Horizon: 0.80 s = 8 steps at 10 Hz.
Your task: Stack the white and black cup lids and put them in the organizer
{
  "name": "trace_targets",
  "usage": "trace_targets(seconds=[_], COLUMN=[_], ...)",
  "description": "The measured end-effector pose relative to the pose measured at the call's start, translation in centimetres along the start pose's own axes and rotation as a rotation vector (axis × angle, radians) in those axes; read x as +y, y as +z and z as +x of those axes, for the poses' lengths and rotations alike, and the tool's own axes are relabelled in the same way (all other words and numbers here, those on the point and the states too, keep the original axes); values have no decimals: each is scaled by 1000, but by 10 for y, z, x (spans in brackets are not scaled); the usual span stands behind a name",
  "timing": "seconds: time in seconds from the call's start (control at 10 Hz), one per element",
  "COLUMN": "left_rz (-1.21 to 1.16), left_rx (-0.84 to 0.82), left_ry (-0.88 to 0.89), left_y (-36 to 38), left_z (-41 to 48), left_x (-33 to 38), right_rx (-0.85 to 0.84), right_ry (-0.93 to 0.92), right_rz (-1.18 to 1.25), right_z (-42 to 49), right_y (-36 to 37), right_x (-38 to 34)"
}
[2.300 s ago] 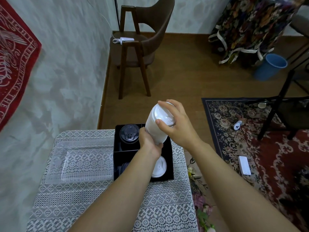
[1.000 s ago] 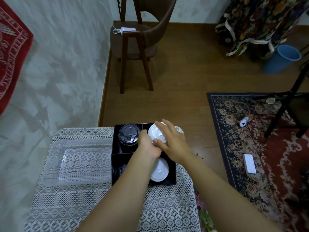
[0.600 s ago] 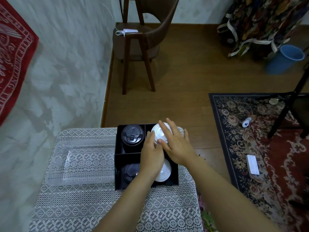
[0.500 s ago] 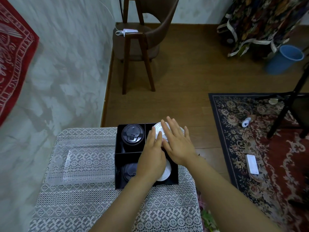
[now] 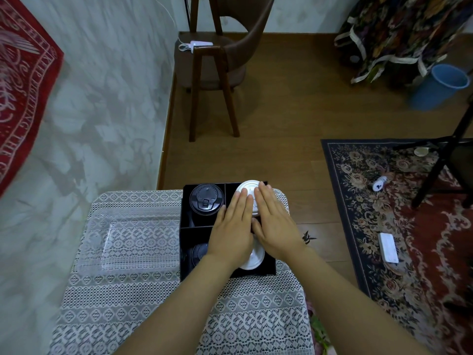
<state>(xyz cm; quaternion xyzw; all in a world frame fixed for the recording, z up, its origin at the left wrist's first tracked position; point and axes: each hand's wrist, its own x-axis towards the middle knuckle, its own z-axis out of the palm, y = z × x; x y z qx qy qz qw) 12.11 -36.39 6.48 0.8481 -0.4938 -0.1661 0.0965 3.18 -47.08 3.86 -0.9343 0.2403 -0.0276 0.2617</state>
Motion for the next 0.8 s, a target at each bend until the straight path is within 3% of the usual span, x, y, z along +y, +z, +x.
trace_targets(seconds=[0.4,0.8], left_rz=[123,104], left_rx=[-25,100], left_ry=[4,-31], left_y=[-25,-83], left_z=[-10,-51], left_x=[-8,-25], right_rx=[-52,171], right_ry=[36,-59], right_rz=[-251,-344], right_z=[-3,-30], right_y=[-20,-43], right_x=[-18,-76])
